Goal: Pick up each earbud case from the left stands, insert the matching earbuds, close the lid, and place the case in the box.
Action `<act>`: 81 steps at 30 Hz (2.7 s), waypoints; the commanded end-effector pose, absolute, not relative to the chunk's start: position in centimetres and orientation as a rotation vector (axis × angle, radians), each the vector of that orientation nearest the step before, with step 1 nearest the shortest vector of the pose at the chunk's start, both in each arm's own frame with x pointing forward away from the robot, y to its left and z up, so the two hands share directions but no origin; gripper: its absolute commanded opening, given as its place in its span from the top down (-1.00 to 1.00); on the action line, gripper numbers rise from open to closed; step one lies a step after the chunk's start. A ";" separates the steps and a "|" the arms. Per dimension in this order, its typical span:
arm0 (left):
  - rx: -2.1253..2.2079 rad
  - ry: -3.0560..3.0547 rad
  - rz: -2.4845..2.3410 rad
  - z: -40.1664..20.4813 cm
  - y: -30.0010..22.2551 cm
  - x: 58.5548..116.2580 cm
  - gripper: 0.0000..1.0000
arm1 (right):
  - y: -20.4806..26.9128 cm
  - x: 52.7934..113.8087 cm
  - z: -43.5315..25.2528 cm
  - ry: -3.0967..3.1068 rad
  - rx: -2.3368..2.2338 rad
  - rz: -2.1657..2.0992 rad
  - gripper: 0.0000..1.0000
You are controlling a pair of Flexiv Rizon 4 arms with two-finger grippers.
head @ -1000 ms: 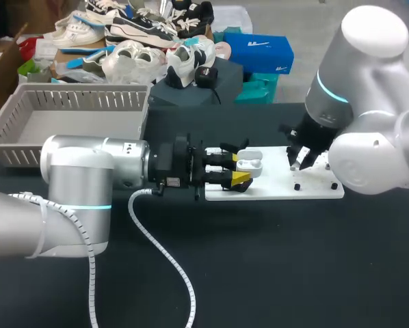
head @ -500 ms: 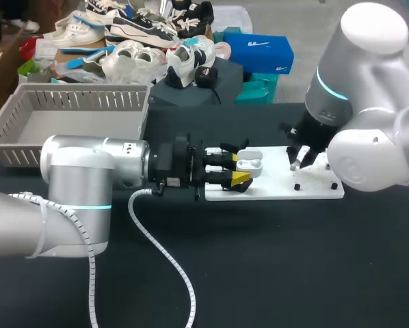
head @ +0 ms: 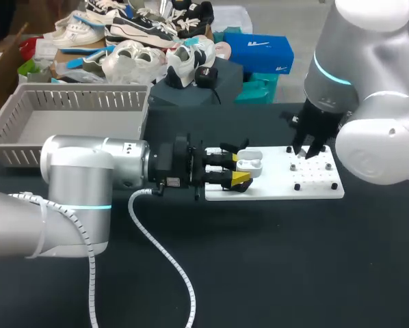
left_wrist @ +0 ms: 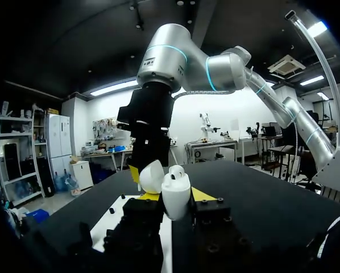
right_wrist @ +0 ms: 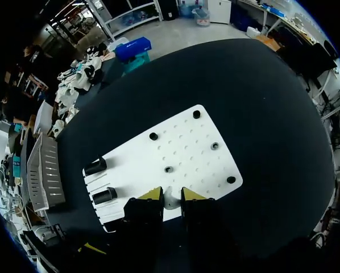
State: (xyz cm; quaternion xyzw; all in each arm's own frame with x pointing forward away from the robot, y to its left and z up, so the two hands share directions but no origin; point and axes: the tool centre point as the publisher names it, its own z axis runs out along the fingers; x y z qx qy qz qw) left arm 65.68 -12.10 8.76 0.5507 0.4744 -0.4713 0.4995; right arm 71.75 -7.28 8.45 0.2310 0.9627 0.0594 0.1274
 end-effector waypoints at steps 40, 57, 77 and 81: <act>1.331 1.149 -1.137 8.7 -12.1 65.6 1.00 | 5.6 63.5 17.2 3.002 -0.048 -0.066 1.00; 1.331 1.149 -1.137 8.7 -12.1 65.6 1.00 | 5.2 62.9 16.5 2.992 -0.011 -0.018 1.00; 1.331 1.149 -1.137 8.7 -12.1 65.6 1.00 | 5.9 64.5 15.6 2.939 -0.328 -0.062 1.00; 1.331 1.149 -1.137 8.7 -12.1 65.6 1.00 | 5.6 64.8 15.3 2.939 -0.347 -0.045 1.00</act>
